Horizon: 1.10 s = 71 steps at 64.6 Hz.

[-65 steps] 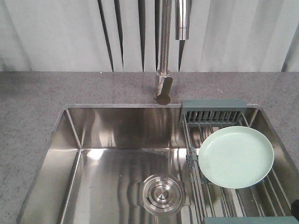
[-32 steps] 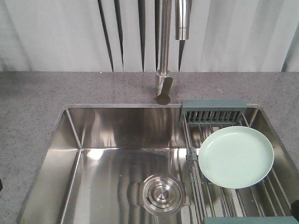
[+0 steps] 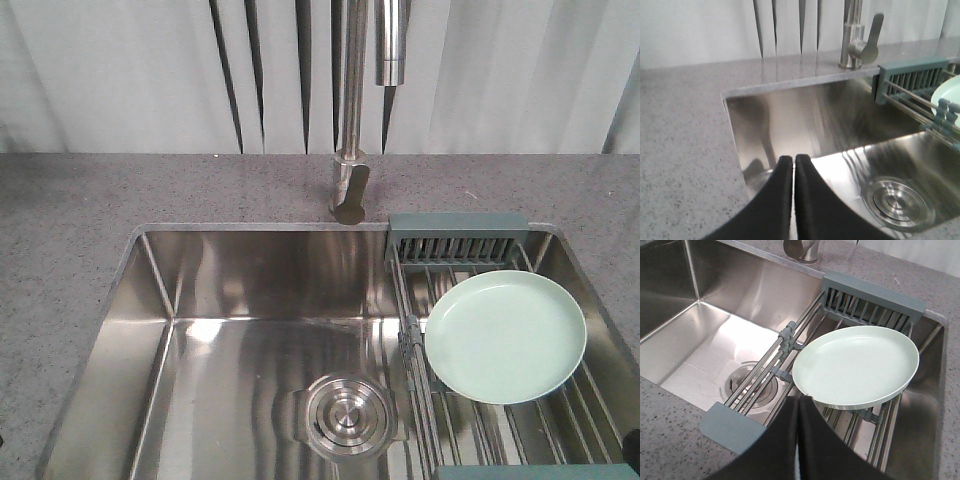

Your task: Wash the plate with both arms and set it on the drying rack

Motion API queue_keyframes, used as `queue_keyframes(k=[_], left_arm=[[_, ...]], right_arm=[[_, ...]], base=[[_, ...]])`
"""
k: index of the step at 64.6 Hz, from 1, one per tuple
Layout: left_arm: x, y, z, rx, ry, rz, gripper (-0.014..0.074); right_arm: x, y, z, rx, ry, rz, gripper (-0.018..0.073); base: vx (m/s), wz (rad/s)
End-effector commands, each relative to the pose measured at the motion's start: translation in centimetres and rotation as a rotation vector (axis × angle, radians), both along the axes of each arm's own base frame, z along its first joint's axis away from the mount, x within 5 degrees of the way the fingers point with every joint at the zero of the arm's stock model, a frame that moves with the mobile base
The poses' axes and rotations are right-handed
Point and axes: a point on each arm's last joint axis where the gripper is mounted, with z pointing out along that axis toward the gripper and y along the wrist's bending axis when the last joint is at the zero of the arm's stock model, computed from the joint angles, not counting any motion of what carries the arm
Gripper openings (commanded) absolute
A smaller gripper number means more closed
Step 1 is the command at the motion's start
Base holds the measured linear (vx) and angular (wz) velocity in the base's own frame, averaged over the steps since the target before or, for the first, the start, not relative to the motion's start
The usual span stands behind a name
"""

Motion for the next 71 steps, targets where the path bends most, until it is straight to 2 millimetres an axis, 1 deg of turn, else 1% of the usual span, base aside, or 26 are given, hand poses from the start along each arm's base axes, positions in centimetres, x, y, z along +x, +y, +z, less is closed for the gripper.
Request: queue_keyframes(k=[1,8,21,30,47,71], left_arm=[[0.0,0.2,0.0,0.014,-0.083,0.026,-0.0006],[0.0,0.5,0.2,0.051,-0.126,0.078,-0.0006],[0.1,1.1,0.2,0.024,-0.113,0.184,-0.0006],[0.1,1.3,0.2,0.023,-0.112,0.214,-0.0006],[0.1,1.8,0.3,-0.099,-0.098,0.305,-0.0006],[0.1,1.8,0.3,-0.098,-0.098,0.316,-0.0006]], right_arm=[[0.3,0.0,1.2,0.027,-0.069,-0.017,-0.0006],[0.2,0.0,1.2,0.027,-0.067,-0.016,-0.0006],[0.2,0.0,1.1,0.026,-0.062,-0.015,-0.0006],[0.2,0.0,1.1,0.026,-0.062,-0.015,-0.0006],[0.2,0.0,1.1,0.026,-0.062,-0.015,-0.0006],[0.2,0.0,1.2,0.027,-0.062,-0.014,-0.0006]], base=[[0.0,0.0],[0.0,0.0],[0.0,0.0],[0.0,0.0],[0.0,0.0],[0.0,0.0]])
